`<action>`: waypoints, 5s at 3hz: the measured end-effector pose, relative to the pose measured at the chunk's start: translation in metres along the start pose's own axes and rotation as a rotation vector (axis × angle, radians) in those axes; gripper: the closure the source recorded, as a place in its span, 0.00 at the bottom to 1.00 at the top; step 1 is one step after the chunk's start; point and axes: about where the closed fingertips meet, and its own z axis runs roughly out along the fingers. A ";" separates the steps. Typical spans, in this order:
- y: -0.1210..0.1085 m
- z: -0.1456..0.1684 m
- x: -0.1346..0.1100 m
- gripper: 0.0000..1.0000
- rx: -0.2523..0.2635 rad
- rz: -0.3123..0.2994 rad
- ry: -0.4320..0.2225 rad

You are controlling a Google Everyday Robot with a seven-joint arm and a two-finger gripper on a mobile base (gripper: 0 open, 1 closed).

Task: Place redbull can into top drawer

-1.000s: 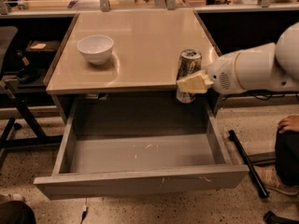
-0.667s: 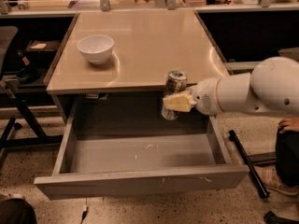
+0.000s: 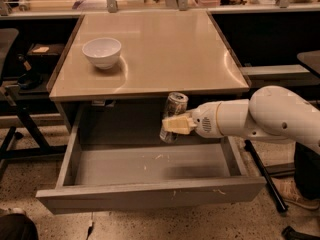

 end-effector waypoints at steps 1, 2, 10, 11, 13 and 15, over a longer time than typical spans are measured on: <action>0.000 0.000 0.000 1.00 0.000 0.000 0.000; -0.004 0.022 0.020 1.00 0.021 0.020 -0.008; -0.056 0.110 0.103 0.81 0.323 -0.074 0.032; -0.056 0.110 0.103 0.58 0.323 -0.074 0.032; -0.056 0.110 0.103 0.12 0.323 -0.074 0.032; -0.054 0.110 0.100 0.00 0.324 -0.084 0.034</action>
Offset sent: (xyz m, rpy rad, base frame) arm 0.0028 0.0376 -0.1280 0.0163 0.0253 -0.1396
